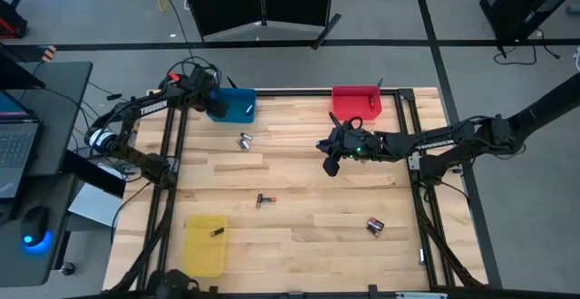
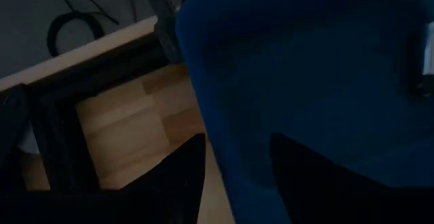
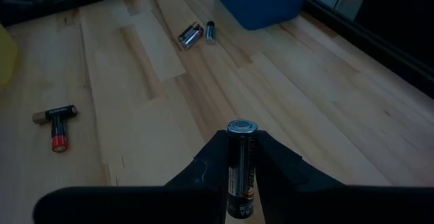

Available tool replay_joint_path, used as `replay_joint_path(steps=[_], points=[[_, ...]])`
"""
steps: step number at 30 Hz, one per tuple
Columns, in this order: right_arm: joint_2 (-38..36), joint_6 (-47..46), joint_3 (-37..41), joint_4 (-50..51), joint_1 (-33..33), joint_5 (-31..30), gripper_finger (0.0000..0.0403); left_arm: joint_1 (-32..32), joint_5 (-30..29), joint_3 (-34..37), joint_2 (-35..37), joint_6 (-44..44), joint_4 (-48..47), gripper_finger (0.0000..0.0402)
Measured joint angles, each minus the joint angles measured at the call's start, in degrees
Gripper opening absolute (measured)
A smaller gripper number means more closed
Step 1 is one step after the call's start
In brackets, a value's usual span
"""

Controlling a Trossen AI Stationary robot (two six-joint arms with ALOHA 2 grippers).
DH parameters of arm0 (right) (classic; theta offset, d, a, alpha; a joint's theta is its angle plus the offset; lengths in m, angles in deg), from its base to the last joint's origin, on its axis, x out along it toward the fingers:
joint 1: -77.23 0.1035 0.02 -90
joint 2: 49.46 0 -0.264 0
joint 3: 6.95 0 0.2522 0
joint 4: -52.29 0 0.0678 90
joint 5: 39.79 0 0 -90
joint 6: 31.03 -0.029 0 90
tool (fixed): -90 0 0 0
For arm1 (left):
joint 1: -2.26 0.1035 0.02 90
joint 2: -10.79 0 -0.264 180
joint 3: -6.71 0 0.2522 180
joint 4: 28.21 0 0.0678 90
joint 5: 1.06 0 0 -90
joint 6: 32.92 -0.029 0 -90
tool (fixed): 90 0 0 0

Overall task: Sort batteries
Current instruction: Put the silver battery into the blue bin

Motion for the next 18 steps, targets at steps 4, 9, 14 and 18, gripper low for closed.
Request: replay_joint_path(steps=[4,9,14,18], points=[[0.0,0.0,0.0,0.0,0.0,0.0,0.0061,0.0,-1.1,0.0,0.1,-0.3,0.1,0.0141],[0.0,0.0,0.0,0.0,0.0,0.0,0.0061,0.0,-1.7,0.0,0.1,-1.9,0.1,0.0051],[0.0,0.0,0.0,0.0,0.0,0.0,0.0061,0.0,-1.7,0.0,0.1,-3.1,0.6,0.0014],[0.0,0.0,0.0,0.0,0.0,0.0,0.0061,0.0,-2.1,0.0,0.2,-3.3,1.4,0.0014]])
